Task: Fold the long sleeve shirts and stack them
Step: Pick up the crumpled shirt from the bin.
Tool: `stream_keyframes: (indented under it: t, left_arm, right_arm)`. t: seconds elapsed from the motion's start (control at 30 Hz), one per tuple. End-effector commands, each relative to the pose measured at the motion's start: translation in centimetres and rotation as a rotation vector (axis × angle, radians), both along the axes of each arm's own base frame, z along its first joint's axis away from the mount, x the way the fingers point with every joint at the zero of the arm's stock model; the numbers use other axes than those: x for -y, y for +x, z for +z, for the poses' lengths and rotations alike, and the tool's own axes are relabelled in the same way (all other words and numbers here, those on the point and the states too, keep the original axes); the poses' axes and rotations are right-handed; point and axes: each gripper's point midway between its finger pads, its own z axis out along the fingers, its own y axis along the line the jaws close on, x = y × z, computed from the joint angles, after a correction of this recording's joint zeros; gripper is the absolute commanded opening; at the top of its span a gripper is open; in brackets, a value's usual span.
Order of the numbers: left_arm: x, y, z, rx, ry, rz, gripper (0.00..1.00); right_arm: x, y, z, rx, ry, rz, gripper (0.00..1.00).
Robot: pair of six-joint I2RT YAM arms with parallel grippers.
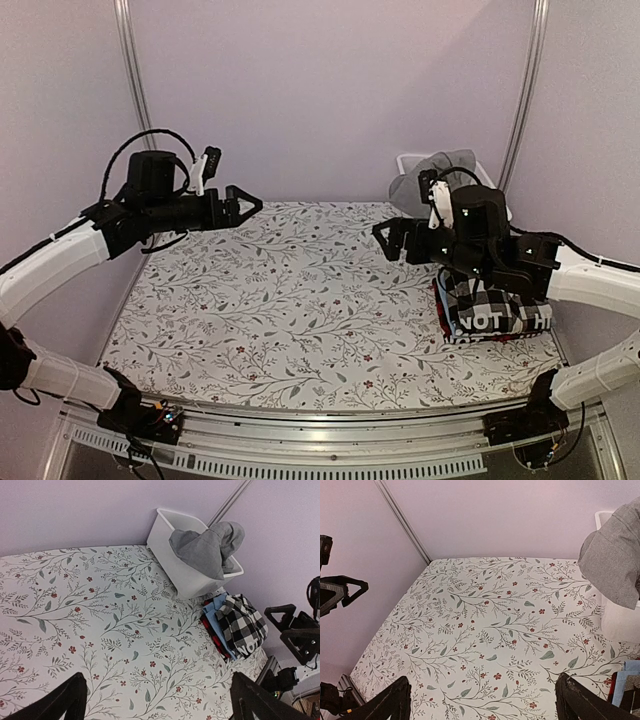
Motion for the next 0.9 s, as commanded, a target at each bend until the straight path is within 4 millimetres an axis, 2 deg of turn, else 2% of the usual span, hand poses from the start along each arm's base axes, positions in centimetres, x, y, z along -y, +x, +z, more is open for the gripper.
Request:
stream_keyframes:
  t: [0.0, 0.23, 0.4, 0.5, 0.67, 0.73, 0.87]
  left_arm:
    - [-0.5, -0.4, 0.9, 0.045, 0.01, 0.014, 1.0]
    - [-0.8, -0.5, 0.9, 0.05, 0.022, 0.022, 1.0]
    - [-0.8, -0.5, 1.1, 0.055, 0.028, 0.019, 1.0]
    - [-0.8, -0.5, 1.3, 0.059, 0.031, 0.017, 1.0]
    - [-0.8, -0.5, 1.5, 0.057, 0.04, 0.013, 1.0]
    - [-0.9, -0.6, 1.5, 0.054, 0.044, 0.012, 1.0]
    - [-0.9, -0.7, 1.8, 0.057, 0.048, 0.007, 1.0]
  right_arm:
    - [0.3, 0.8, 0.8, 0.029, 0.009, -0.051, 0.99]
    - [0.7, 1.7, 1.5, 0.051, -0.017, -0.101, 0.99]
    - [2.5, 3.4, 2.6, 0.066, -0.027, -0.161, 0.99]
    - [5.1, 5.6, 4.0, 0.068, -0.007, -0.219, 0.99]
    - [10.9, 9.7, 5.8, 0.074, -0.01, -0.379, 0.99]
    - [13.3, 11.4, 6.0, 0.065, -0.01, -0.431, 0.99]
    - [15.8, 14.5, 5.7, 0.021, 0.025, -0.424, 0.99]
